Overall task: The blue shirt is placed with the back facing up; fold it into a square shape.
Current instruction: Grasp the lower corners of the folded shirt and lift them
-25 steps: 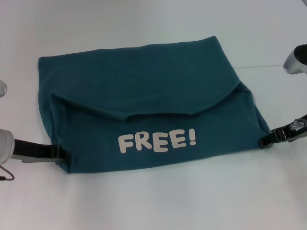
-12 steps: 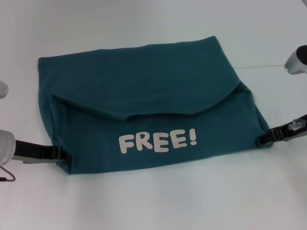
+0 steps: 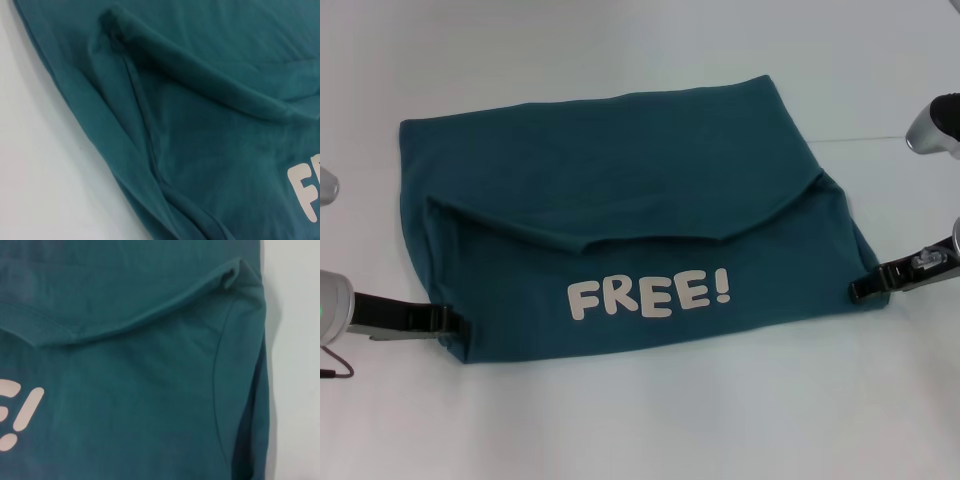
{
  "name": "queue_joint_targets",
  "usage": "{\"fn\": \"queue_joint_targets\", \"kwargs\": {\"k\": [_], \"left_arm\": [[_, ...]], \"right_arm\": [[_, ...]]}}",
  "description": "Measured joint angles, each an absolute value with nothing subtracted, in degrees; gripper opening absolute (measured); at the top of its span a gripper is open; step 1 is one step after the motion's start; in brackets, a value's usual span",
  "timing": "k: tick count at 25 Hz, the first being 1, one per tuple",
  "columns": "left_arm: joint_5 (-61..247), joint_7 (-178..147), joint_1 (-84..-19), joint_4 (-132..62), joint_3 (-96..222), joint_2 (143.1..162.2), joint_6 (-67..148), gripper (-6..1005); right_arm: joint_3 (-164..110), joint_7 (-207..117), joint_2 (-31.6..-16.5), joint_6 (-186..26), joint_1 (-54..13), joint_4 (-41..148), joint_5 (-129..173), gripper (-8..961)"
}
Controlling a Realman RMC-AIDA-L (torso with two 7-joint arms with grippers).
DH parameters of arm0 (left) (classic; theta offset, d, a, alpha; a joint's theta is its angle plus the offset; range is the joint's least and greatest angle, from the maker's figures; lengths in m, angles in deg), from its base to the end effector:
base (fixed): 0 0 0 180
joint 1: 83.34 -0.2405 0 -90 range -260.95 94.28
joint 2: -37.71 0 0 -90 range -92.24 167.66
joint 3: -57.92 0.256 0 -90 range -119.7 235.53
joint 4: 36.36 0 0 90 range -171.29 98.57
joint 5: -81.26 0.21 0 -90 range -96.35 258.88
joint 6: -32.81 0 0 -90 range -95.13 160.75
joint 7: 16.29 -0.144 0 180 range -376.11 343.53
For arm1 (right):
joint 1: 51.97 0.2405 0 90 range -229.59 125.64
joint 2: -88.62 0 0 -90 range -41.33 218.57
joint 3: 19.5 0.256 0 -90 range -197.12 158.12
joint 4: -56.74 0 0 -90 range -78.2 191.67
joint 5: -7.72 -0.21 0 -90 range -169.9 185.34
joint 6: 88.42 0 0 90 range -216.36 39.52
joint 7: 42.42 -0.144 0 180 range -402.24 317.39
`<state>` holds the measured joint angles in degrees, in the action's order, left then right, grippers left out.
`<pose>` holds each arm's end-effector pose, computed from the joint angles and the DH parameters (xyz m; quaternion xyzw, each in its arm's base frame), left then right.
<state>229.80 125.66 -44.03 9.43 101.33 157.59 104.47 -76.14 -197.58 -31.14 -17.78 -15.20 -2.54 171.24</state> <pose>-0.2797 0.3863 0.0042 -0.7882 -0.5765 -0.0114 0.2151 0.2784 0.3961 0.0385 -0.7714 0.5285 -0.1147 0.3354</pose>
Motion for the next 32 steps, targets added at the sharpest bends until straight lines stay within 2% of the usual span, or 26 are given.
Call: {"fn": "queue_joint_targets", "kwargs": {"k": [14,25,30,32], "left_arm": [[229.8,125.7,-43.6,9.4,101.3,157.60,104.4,118],[229.8,125.6,-43.8,9.4,101.3,157.60,104.4,119],[229.8,125.5,-43.9,9.4,101.3,157.59,104.4,119],[229.8,125.2,-43.9,9.4,101.3,157.60,104.4,118]], "right_arm": [[-76.3,-198.0,-31.17,-19.0,-14.8,-0.7,171.5,455],[-76.1,-197.2,-31.21,-20.7,-14.4,1.5,170.3,393],[-76.3,-196.8,-31.14,-21.0,-14.5,1.7,169.8,177],[-76.1,-196.4,-31.18,-21.0,-14.5,1.7,169.7,132]]}}
